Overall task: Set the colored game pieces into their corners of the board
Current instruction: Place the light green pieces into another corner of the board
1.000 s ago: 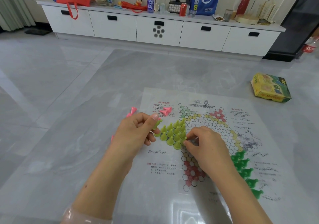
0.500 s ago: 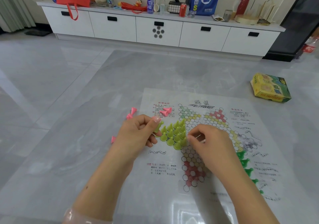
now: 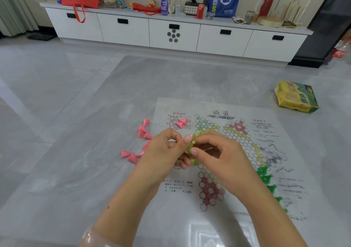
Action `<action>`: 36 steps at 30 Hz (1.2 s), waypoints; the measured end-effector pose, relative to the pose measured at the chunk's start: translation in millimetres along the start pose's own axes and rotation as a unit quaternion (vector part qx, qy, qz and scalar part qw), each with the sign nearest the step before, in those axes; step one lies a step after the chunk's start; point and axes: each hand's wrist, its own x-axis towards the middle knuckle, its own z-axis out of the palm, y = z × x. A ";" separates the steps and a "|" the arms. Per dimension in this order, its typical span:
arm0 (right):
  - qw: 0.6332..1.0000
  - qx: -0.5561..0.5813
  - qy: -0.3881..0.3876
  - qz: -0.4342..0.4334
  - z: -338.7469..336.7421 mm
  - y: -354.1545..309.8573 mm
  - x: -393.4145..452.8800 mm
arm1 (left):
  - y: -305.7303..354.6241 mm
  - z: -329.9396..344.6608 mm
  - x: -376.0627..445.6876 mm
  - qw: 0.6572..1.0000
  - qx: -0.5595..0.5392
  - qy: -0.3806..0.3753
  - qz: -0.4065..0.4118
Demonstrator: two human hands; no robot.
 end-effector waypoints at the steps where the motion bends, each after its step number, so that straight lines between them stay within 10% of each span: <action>1: 1.000 -0.003 0.003 0.000 0.8 0.0 0.0 | 0.0 0.1 -0.1 1.000 0.000 -0.001 -0.005; 5: 0.999 0.013 0.031 0.021 0.5 0.9 0.5 | -3.2 -6.6 3.5 0.994 0.100 0.045 0.021; 9: 0.993 -0.033 0.097 0.055 -9.9 4.4 -0.5 | -9.9 -36.3 8.5 0.877 0.429 0.191 0.104; 16: 0.981 -0.146 0.097 0.083 -22.8 11.4 -2.6 | -27.8 -58.6 6.6 0.760 0.636 0.134 0.030; 22: 0.977 -0.190 0.068 0.071 -22.6 12.5 -6.9 | -44.7 -64.4 16.9 0.685 0.700 0.146 0.141; 36: 0.943 -0.328 0.002 0.052 -3.8 29.7 -9.1 | -36.7 -71.8 23.7 0.768 0.608 0.189 0.069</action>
